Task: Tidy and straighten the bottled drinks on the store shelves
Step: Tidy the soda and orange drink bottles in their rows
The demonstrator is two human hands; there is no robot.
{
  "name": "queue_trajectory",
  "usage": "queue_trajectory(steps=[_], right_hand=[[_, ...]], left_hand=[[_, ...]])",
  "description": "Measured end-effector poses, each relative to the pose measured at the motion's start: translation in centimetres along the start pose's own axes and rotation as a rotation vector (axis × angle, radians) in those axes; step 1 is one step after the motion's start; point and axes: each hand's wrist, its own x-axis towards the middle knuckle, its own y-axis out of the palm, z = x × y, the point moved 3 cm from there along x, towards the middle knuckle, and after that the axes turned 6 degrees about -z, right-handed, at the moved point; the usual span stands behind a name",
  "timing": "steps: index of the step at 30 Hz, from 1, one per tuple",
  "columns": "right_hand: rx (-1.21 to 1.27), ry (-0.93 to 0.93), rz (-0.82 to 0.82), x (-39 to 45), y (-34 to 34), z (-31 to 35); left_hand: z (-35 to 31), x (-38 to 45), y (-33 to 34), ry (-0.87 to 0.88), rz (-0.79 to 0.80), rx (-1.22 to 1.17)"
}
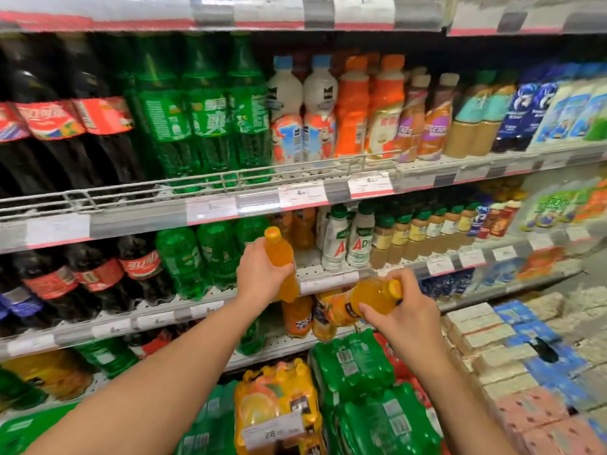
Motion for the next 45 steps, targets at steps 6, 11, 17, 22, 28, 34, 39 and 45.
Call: queue_trajectory(steps=[6,11,17,22,28,34,39,45], right_hand=[[0.027,0.037,0.006,1.3,-0.5,-1.5],[0.103,0.039,0.004,2.4,-0.8,-2.0],[0.087,0.052,0.011,2.5,-0.7,-2.5],[0.057,0.068,0.021,2.2,-0.8,-2.8],[0.09,0.033,0.019,2.0,-0.4,-3.1],[0.128,-0.001,0.011,2.1,0.4,-3.2],[0.106,0.006,0.025,2.2,1.1,-3.1],[0.112,0.006,0.043,2.0,1.6,-2.9]], left_hand=[[-1.2,1.8,2.7,-0.045,-0.069,-0.03],[-2.6,2.5,3.8,-0.032,-0.087,-0.042],[-4.0,4.0,3.9,-0.038,-0.139,0.046],[-3.9,4.9,4.5,-0.016,-0.087,0.203],[-4.5,5.4,4.9,0.041,0.018,0.319],[-3.6,5.7,5.9,0.128,0.032,0.436],[-3.4,5.8,6.2,0.17,-0.047,0.601],[-4.2,6.1,5.5,0.232,-0.066,0.603]])
